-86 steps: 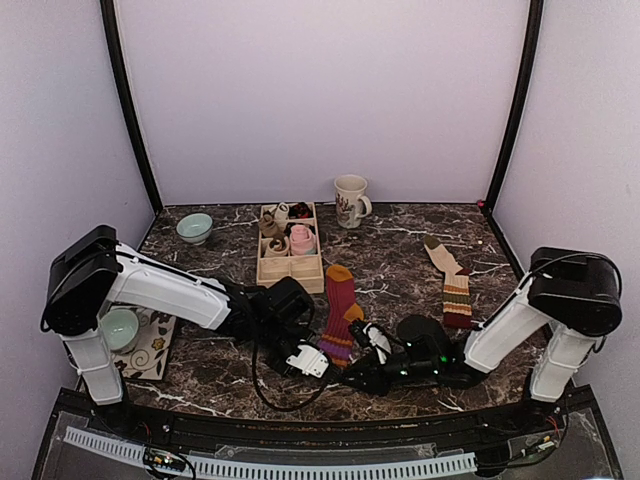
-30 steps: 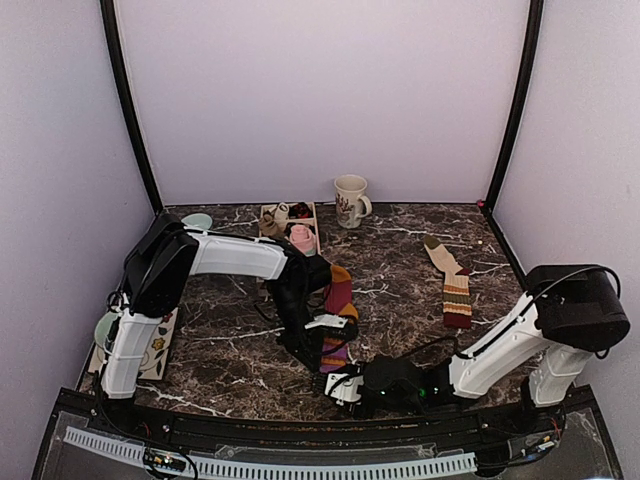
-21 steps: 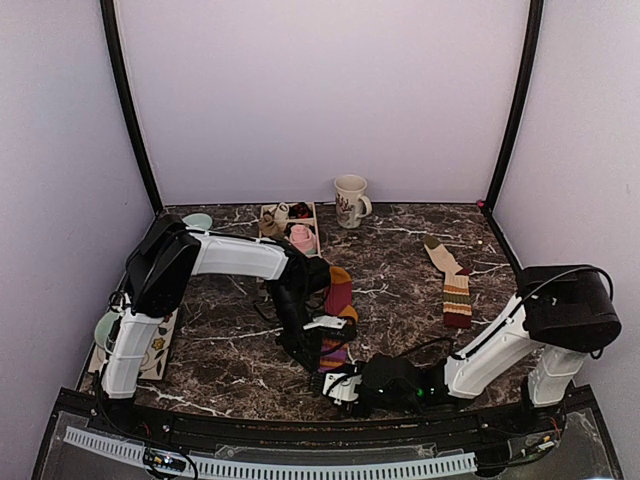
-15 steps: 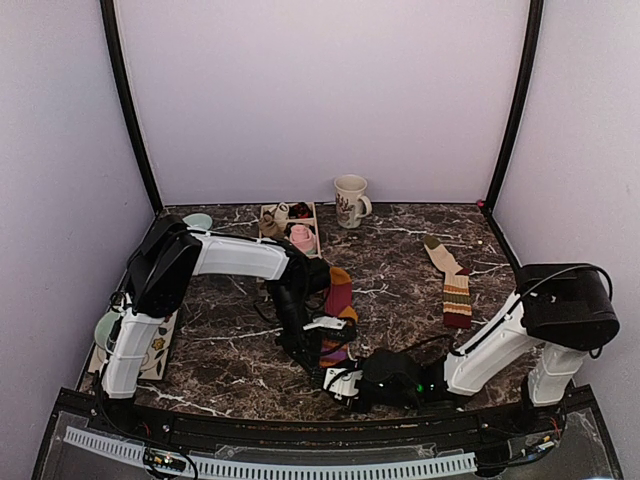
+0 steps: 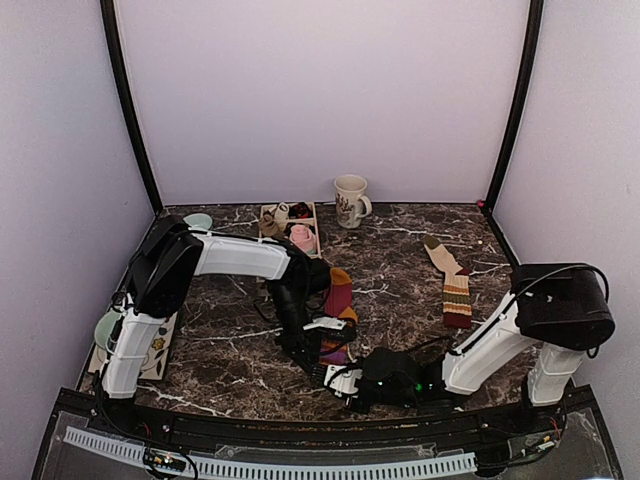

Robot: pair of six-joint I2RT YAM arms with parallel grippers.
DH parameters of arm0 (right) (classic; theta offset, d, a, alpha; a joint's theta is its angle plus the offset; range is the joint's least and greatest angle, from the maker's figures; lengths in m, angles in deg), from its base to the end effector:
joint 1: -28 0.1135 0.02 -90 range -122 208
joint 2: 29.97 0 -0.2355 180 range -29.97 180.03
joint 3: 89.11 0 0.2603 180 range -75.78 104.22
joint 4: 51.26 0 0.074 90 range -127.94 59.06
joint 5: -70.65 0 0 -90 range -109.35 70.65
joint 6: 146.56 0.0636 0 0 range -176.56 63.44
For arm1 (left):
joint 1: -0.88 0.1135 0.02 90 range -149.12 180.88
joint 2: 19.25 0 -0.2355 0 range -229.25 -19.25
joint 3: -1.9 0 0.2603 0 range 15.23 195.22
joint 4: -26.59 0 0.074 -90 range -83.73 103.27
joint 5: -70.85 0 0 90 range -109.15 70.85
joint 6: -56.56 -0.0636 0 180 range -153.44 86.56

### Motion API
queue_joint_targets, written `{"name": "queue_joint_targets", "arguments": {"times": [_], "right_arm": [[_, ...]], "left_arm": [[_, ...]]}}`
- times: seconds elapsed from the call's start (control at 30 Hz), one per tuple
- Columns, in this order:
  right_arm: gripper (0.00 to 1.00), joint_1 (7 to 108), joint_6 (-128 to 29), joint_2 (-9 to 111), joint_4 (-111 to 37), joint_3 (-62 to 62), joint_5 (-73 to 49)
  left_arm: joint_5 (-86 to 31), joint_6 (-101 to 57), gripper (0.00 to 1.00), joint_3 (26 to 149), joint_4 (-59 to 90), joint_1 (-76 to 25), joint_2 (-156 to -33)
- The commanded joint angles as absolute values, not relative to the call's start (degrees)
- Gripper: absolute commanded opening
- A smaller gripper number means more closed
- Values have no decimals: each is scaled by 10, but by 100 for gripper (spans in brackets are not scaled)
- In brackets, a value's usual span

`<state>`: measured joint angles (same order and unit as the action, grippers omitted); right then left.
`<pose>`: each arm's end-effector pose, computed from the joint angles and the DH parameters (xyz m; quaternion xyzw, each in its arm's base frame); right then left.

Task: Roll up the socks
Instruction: Roll the sock at the center of the board.

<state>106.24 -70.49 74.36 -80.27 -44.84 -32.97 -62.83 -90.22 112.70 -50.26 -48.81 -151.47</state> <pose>0.0808 0.3147 0.0461 -0.5822 0.6416 0.1726 0.4686 0.2274 -0.3360 0.0741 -0.7256 -0.5756 0.3745 0.0439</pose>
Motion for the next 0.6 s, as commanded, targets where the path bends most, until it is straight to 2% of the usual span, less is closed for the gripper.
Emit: {"name": "queue_joint_targets", "arguments": {"times": [0.0,0.1,0.23,0.4,0.57], "right_arm": [[16,1057,-667,763,-806,-457,-318],[10,1054,-646,765,-816,-463,-314],[1,1051,-601,764,-832,-479,-331],[0,1049,-527,764,-839,-497,-324],[0,1045,-472,765,-827,-497,-299]], "left_arm": [[-609,-903,15,1134,-523,-482,-1524],[-607,-898,19,1131,-524,-479,-1517],[-605,-886,30,1108,-512,-471,-1492],[-583,-868,42,1029,-460,-449,-1420],[-494,-813,45,907,-323,-440,-1321]]}}
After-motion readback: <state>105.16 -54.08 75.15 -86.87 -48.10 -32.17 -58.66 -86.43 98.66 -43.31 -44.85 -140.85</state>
